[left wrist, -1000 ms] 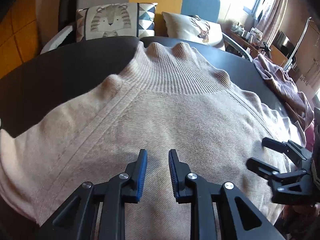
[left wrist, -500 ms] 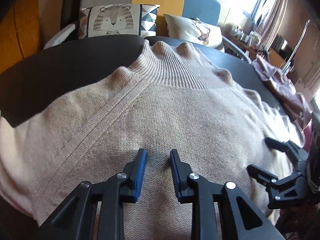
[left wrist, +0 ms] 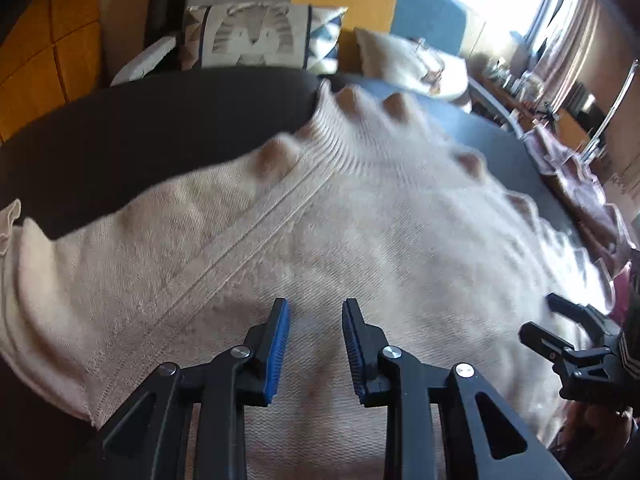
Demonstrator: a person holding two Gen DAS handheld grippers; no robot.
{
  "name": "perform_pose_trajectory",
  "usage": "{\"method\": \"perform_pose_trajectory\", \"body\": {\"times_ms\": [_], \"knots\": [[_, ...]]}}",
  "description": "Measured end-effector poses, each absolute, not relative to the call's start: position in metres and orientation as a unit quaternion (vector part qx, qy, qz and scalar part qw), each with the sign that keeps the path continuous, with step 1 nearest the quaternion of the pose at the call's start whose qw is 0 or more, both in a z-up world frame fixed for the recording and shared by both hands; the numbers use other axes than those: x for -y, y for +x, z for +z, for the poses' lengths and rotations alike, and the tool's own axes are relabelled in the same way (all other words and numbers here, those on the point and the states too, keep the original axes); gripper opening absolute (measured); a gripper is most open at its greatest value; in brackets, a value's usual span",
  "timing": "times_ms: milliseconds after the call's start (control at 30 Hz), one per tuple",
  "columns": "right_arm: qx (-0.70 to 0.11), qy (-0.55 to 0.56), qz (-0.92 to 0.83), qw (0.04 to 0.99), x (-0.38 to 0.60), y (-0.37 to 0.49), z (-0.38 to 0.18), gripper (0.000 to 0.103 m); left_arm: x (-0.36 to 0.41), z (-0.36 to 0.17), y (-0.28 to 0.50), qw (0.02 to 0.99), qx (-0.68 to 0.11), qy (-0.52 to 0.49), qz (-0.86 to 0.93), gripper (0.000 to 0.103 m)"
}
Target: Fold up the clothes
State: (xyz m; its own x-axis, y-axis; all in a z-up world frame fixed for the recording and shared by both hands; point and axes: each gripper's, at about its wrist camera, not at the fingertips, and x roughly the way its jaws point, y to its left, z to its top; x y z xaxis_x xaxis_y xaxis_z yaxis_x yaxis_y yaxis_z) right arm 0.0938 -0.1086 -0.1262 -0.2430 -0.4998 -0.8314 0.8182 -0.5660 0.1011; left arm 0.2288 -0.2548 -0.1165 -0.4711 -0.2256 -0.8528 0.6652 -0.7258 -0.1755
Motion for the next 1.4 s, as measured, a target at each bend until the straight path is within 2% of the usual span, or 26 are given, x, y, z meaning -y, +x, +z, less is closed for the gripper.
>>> {"method": "perform_pose_trajectory", "body": {"times_ms": [67, 333, 633, 1067, 1400], "knots": [[-0.205, 0.413, -0.776, 0.431, 0.111, 0.104, -0.129, 0.103, 0.254, -0.119, 0.231, 0.27, -0.245, 0.427, -0.828, 0.027], [-0.181, 0.405, -0.783, 0.436, 0.104, 0.103, -0.127, 0.103, 0.25, -0.123, 0.229, 0.275, -0.244, 0.418, -0.831, 0.034], [-0.165, 0.387, -0.792, 0.443, 0.098, 0.102, -0.129, 0.103, 0.23, -0.113, 0.197, 0.268, -0.206, 0.451, -0.826, 0.034], [-0.178, 0.414, -0.777, 0.44, 0.096, 0.099, -0.126, 0.103, 0.214, -0.122, 0.182, 0.255, -0.155, 0.447, -0.843, 0.038], [-0.079, 0.44, -0.817, 0.364, 0.012, 0.066, -0.126, 0.103, 0.22, -0.112, 0.178, 0.253, -0.179, 0.456, -0.834, 0.038]]}}
